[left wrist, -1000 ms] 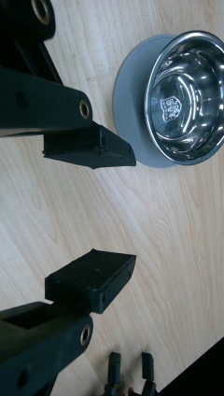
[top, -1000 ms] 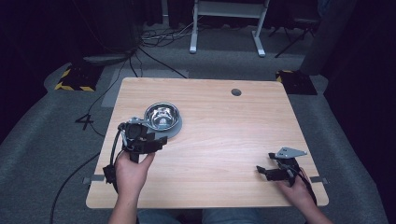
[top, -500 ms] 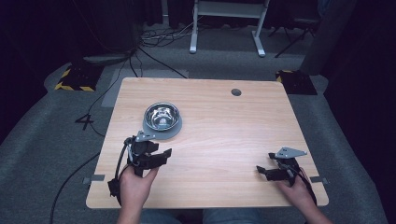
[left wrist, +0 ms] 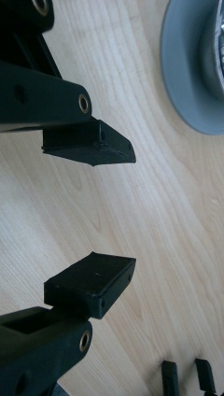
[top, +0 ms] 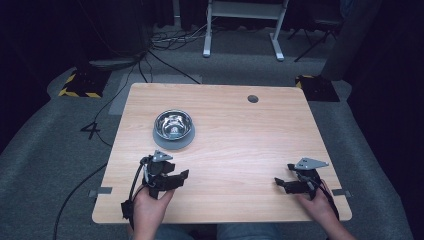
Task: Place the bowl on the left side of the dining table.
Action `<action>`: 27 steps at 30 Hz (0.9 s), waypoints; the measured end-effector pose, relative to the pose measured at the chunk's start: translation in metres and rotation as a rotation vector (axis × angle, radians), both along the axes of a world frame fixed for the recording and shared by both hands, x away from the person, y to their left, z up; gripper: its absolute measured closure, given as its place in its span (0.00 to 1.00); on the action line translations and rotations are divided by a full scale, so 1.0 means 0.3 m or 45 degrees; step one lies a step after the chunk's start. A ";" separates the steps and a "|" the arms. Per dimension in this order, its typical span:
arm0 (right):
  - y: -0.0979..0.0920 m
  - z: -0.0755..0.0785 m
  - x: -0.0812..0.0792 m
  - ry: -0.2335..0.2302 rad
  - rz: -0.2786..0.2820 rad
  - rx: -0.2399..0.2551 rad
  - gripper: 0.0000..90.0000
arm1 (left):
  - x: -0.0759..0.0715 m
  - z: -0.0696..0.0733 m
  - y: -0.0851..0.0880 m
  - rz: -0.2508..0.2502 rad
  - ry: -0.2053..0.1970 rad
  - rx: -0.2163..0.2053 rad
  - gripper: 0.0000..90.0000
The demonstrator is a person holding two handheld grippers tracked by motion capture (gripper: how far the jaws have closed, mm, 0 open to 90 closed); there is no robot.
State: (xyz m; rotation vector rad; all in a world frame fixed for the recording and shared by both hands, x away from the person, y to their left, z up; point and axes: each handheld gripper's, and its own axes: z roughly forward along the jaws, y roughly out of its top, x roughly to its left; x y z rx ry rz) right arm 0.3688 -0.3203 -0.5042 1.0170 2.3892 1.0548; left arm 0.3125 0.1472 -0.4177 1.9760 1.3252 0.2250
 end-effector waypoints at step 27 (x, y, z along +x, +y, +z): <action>0.000 0.000 0.000 0.000 0.000 0.000 0.19 | -0.002 -0.162 -0.130 -0.184 0.085 0.164 0.46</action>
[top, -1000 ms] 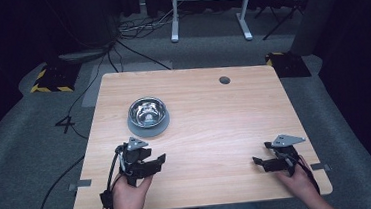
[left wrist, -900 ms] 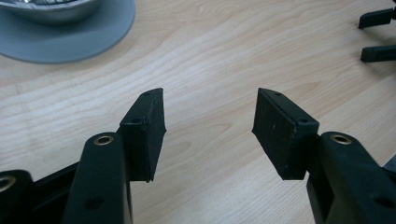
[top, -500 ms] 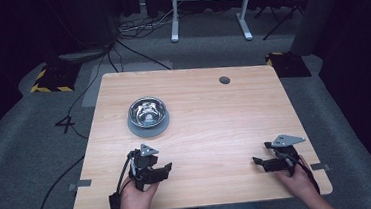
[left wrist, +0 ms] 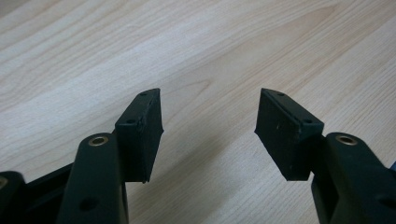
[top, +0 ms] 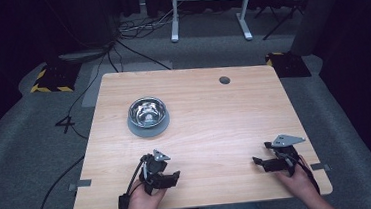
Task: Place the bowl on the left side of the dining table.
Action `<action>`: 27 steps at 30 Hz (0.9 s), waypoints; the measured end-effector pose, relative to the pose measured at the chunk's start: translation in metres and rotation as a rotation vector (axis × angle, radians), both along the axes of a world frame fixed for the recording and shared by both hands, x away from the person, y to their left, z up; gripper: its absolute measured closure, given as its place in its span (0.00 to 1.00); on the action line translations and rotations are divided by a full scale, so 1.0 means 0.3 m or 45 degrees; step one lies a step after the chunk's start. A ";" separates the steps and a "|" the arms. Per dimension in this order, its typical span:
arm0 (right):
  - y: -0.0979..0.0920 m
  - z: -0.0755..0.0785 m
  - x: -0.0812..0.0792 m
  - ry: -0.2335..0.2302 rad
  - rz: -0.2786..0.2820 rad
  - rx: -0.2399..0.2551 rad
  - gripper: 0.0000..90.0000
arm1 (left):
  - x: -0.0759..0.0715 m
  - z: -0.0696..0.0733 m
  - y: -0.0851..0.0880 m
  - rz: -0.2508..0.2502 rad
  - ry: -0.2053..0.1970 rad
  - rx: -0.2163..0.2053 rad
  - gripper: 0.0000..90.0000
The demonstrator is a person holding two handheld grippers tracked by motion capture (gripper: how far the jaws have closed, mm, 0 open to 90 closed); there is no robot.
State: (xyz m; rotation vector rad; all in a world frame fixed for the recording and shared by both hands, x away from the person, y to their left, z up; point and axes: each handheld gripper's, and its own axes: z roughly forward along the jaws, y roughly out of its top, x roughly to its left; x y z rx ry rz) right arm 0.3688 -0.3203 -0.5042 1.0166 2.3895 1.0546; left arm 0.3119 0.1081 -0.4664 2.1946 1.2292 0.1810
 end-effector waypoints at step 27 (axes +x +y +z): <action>0.000 0.000 0.000 0.000 0.000 -0.001 0.19 | -0.051 -0.098 -0.042 0.000 -0.189 -0.016 0.39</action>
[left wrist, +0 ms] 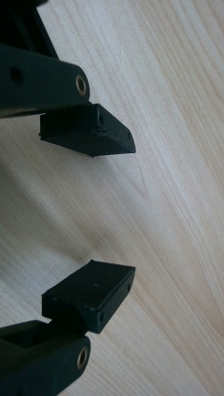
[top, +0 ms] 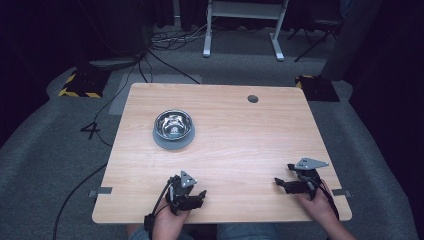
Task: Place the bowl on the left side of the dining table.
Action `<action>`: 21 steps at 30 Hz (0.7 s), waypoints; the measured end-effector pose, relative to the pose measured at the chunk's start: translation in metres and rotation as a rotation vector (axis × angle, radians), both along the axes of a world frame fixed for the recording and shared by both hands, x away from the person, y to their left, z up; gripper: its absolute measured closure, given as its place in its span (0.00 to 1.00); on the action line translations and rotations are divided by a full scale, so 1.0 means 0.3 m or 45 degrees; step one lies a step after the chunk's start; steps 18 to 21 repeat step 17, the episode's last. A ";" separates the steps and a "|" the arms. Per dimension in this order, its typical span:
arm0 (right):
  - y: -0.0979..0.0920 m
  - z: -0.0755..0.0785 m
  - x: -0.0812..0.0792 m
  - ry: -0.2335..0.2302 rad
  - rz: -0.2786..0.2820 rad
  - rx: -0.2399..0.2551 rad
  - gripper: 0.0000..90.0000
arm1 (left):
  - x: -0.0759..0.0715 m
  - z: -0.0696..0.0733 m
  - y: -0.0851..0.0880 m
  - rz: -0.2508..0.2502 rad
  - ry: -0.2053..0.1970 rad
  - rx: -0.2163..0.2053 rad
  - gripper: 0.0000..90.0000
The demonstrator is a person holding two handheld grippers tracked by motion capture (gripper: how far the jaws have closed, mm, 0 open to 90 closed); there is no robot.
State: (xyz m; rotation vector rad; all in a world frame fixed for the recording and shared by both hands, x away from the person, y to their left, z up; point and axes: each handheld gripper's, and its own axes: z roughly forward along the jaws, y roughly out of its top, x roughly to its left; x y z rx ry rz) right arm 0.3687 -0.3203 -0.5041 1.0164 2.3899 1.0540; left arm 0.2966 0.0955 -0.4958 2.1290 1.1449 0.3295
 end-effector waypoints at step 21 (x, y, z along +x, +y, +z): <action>0.001 0.000 -0.001 0.000 -0.005 0.003 0.19 | 0.005 -0.020 -0.019 -0.007 -0.077 0.035 0.36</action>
